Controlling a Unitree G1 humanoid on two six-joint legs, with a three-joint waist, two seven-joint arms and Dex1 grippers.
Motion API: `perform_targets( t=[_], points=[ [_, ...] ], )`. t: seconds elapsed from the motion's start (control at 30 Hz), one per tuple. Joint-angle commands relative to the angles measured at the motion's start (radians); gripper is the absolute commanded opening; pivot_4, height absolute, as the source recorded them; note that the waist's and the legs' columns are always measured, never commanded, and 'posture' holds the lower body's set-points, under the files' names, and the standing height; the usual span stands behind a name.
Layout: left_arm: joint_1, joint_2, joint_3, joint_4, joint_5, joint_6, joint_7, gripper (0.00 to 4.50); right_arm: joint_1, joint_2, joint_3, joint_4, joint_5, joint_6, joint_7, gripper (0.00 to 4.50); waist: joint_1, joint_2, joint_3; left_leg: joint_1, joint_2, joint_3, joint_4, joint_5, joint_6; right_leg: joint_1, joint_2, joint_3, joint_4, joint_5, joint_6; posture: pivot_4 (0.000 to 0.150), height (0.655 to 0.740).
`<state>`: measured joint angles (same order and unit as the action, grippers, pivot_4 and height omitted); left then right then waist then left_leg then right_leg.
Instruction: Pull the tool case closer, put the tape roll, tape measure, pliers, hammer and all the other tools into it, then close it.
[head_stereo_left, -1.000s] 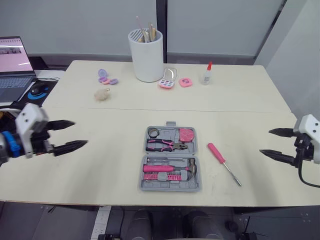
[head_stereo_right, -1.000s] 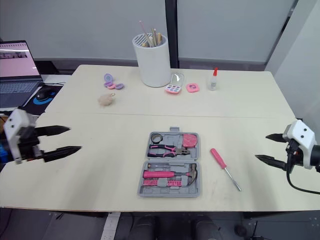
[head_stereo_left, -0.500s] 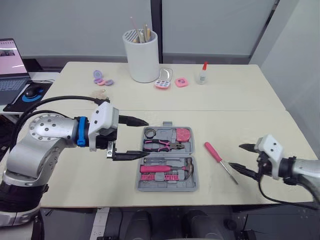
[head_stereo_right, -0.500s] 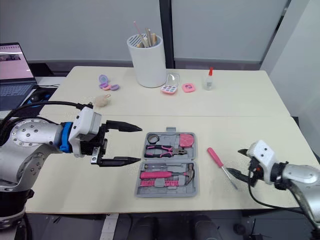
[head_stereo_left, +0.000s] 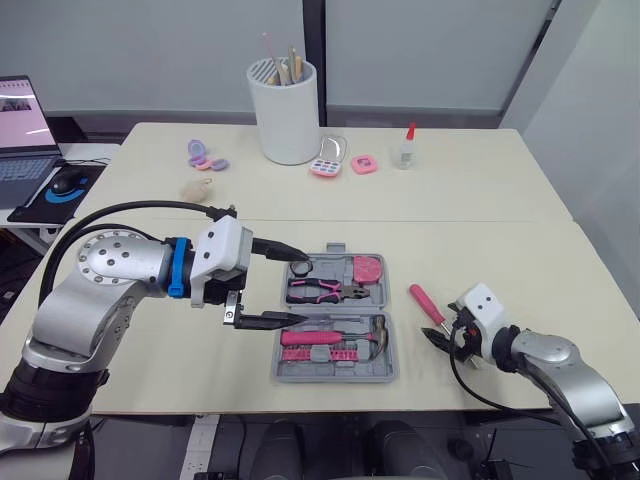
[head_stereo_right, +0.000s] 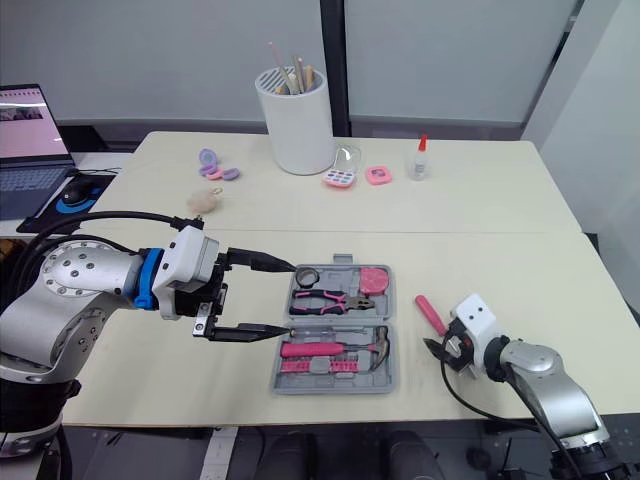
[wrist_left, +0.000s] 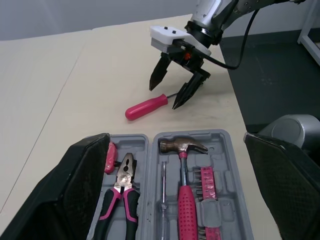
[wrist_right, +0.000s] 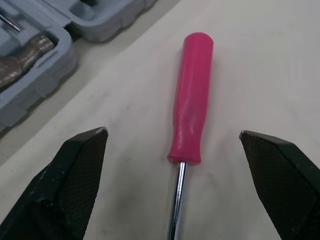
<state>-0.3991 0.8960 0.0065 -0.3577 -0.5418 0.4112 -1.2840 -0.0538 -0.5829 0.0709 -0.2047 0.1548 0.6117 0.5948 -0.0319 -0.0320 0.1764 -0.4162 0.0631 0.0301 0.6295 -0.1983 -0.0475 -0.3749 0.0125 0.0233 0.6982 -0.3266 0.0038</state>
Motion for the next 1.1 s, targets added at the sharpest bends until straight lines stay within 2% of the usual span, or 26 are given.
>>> perform_targets(
  t=[0.03, 0.3, 0.4, 0.53, 0.83, 1.1],
  points=[
    [-0.009, 0.008, 0.008, -0.025, 0.001, -0.010, 0.004, 4.47, -0.036, 0.019, 0.016, 0.011, -0.034, 0.021, -0.044, 4.50, 0.001, 0.000, 0.000, 0.000, 0.000, 0.000, 0.000, 0.000, 0.000, 0.000, 0.000, 0.000, 0.000, 0.000, 0.000, 0.150, 0.7400],
    [-0.004, 0.000, -0.002, -0.028, 0.009, -0.010, 0.010, 4.47, -0.052, 0.029, 0.027, 0.036, -0.052, 0.032, -0.048, 4.50, 0.002, 0.000, 0.000, -0.001, 0.000, 0.000, 0.000, 0.000, 0.000, 0.000, 0.000, 0.000, 0.000, 0.000, 0.000, 0.150, 0.7400],
    [-0.003, -0.002, -0.003, -0.032, 0.009, -0.007, 0.014, 4.50, -0.036, 0.027, 0.037, 0.018, -0.060, 0.041, -0.050, 3.87, 0.002, 0.000, 0.000, 0.000, 0.000, 0.000, 0.000, 0.000, 0.000, 0.000, 0.000, 0.000, 0.000, 0.000, 0.000, 0.150, 0.7400],
    [-0.003, -0.004, -0.004, -0.031, 0.011, -0.006, 0.018, 4.50, -0.018, 0.033, 0.043, -0.005, -0.064, 0.050, -0.059, 2.59, 0.002, 0.000, 0.000, -0.001, 0.000, 0.000, 0.000, 0.000, 0.000, 0.000, 0.000, 0.000, 0.000, 0.000, 0.000, 0.150, 0.7400],
    [0.001, -0.011, -0.013, -0.033, 0.019, -0.013, 0.027, 4.50, -0.006, 0.040, 0.049, -0.008, -0.072, 0.042, -0.078, 0.75, 0.002, 0.000, 0.000, 0.000, 0.000, 0.000, 0.000, 0.000, 0.000, 0.000, 0.000, 0.000, 0.000, 0.000, 0.000, 0.150, 0.7400],
    [0.003, -0.013, -0.010, -0.030, 0.015, -0.023, 0.029, 4.50, -0.015, -0.011, 0.059, -0.057, -0.083, 0.049, -0.041, 0.71, 0.003, 0.000, 0.000, -0.001, 0.000, 0.000, 0.000, 0.000, 0.000, 0.000, 0.000, 0.000, 0.000, 0.000, 0.000, 0.150, 0.7400]
  ],
)
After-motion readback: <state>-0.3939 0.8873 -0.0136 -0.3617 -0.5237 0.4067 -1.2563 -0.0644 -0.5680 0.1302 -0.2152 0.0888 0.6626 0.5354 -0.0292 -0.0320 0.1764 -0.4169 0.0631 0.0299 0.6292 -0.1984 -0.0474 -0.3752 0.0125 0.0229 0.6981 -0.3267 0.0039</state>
